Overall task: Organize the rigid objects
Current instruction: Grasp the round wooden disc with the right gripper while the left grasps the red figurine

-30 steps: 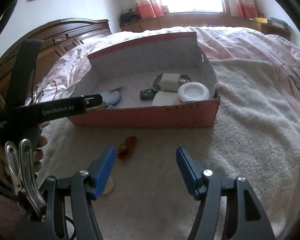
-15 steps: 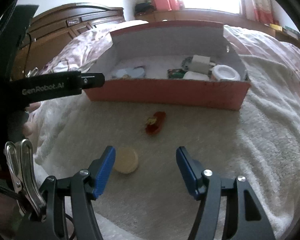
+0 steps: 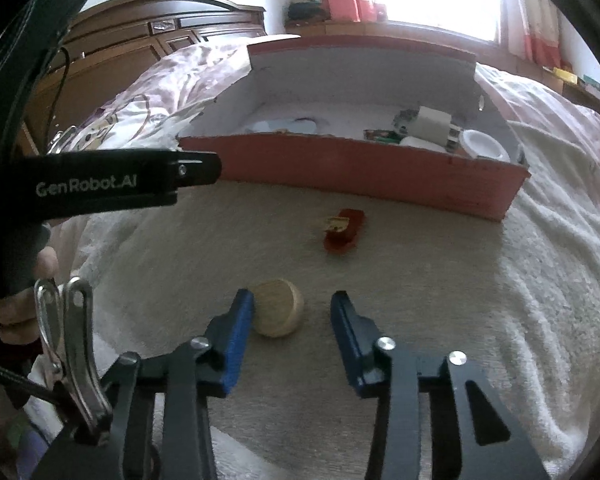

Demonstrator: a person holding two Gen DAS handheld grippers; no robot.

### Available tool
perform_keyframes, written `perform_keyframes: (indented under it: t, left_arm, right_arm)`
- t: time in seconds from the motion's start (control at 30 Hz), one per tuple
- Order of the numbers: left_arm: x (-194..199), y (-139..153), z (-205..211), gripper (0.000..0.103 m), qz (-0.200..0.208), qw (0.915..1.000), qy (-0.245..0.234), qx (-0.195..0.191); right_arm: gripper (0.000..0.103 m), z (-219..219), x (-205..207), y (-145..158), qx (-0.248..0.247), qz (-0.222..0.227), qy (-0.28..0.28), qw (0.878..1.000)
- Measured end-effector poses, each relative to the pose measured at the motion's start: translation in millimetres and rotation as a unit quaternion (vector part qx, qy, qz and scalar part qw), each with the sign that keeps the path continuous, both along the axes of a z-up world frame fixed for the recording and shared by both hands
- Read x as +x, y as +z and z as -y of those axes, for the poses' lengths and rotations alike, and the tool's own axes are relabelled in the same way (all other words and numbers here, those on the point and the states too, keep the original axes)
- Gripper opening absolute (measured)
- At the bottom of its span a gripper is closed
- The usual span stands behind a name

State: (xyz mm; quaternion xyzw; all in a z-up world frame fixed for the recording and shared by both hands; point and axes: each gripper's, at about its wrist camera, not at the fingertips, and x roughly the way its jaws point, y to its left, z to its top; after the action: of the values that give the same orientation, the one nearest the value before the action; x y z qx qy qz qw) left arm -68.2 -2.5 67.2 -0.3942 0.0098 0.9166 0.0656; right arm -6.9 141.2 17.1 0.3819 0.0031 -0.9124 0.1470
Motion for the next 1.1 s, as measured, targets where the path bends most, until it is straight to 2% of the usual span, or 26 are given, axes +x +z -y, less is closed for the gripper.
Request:
perform_keyframes:
  t: [0.2,0.43,0.73,0.8,0.83,1.1]
  left_arm:
    - [1.2,-8.2,7.0,0.085,0.018,0.9997,0.014,0.007]
    - [3.9,-21.1,13.3,0.084,0.043,0.9985,0.027,0.022]
    - [7.7,-26.5,11.2,0.084,0.05,0.9982,0.018,0.027]
    - [7.9,-26.9,11.9,0.084,0.05,0.9982,0.019,0.027]
    - [7.9,-27.5,12.3,0.084,0.051,0.9981,0.02,0.028]
    - [7.5,-34.1,19.5,0.084,0.06,0.9972,0.027,0.037]
  right_arm:
    - [0.027,0.1,2.4,0.8,-0.008,-0.003,0.008,1.0]
    - [0.019,-5.0,5.4,4.2,-0.015,-0.01,0.006,1.0]
    - [0.02,-7.3,5.4,6.3,-0.018,-0.008,-0.004,1.0]
    - [0.036,-9.3,3.4,5.5,-0.031,0.001,-0.006,0.999]
    - [0.038,-9.6,3.7,5.1,-0.034,0.003,-0.005,0.999]
    - [0.038,5.7,1.2,-3.1,0.009,-0.001,0.003,1.0]
